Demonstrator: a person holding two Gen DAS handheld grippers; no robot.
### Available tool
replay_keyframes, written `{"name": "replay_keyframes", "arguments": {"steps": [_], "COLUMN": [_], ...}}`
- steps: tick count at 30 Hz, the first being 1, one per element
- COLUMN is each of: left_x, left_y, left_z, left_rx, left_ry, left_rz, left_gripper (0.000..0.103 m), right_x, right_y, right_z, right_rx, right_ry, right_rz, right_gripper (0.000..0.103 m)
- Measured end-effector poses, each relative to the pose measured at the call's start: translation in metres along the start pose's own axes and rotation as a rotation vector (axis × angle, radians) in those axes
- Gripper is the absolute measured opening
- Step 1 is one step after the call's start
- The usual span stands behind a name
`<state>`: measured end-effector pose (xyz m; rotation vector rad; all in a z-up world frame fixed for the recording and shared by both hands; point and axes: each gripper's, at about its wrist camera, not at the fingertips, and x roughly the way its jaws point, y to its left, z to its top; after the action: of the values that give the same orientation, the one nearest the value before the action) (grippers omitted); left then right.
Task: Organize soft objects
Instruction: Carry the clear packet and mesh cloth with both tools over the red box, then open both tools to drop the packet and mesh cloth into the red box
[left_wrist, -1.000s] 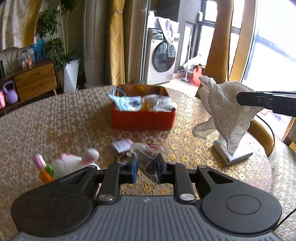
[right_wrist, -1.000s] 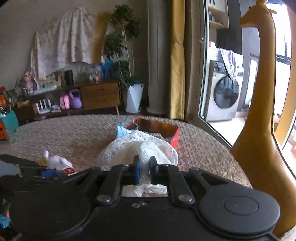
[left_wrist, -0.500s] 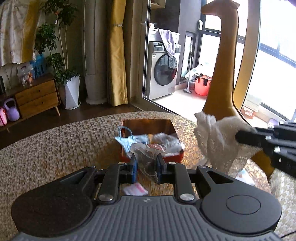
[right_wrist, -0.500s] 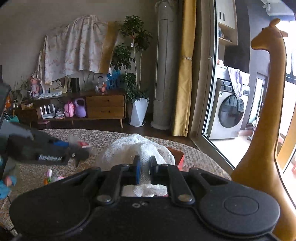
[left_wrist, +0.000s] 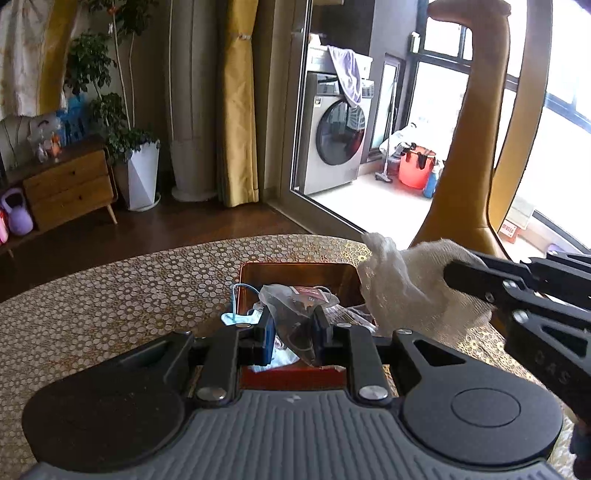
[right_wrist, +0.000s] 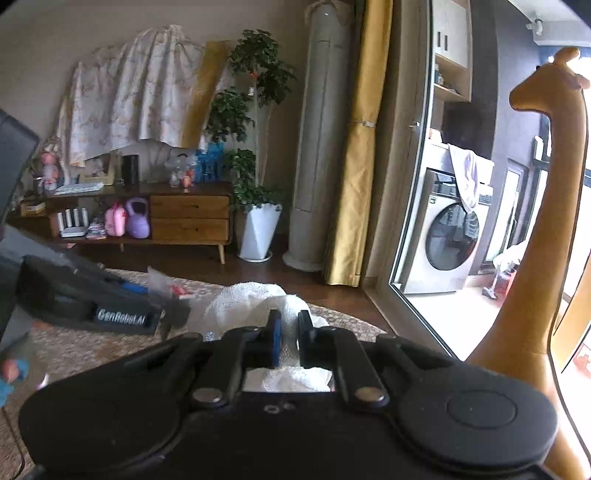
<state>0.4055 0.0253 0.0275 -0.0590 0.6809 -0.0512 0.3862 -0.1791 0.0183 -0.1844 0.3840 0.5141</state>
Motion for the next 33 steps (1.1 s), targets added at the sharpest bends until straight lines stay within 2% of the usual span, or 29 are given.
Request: {"name": "replay_keyframes", "arguments": {"steps": [7,14,21,26,33], "left_x": [0.046,0.093,0.131,0.149,0.163], "left_y": [0.004,0.016,0.019,0.015,0.012], "left_z": [0.005,0.001,-0.007,-0.014,-0.021], "left_rx": [-0.013,-0.073,-0.104,-0.099,-0.099], "left_ry": [0.049,0.114,0.167,0.195,0.221], "left_rz": [0.031,0.042,0.047,0.048,0.077], "left_gripper": [0.020,0.020,0.020,0.020,0.020], "right_x": [0.044,0.085,0.122,0.134,0.138], "right_y": [-0.020,-0.031,-0.048,-0.043,-0.026], "right_z": [-0.003,-0.015,-0.039,-0.054,-0.063], "right_rx": [0.070,0.101,0.171,0.115,0.026], "right_ry": [-0.011,-0.002,0.077,0.138,0.179], "right_rz": [-0.004,0.000,-0.014,-0.049,-0.037], "right_gripper": [0.008,0.008,0.008,0.008,0.008]}}
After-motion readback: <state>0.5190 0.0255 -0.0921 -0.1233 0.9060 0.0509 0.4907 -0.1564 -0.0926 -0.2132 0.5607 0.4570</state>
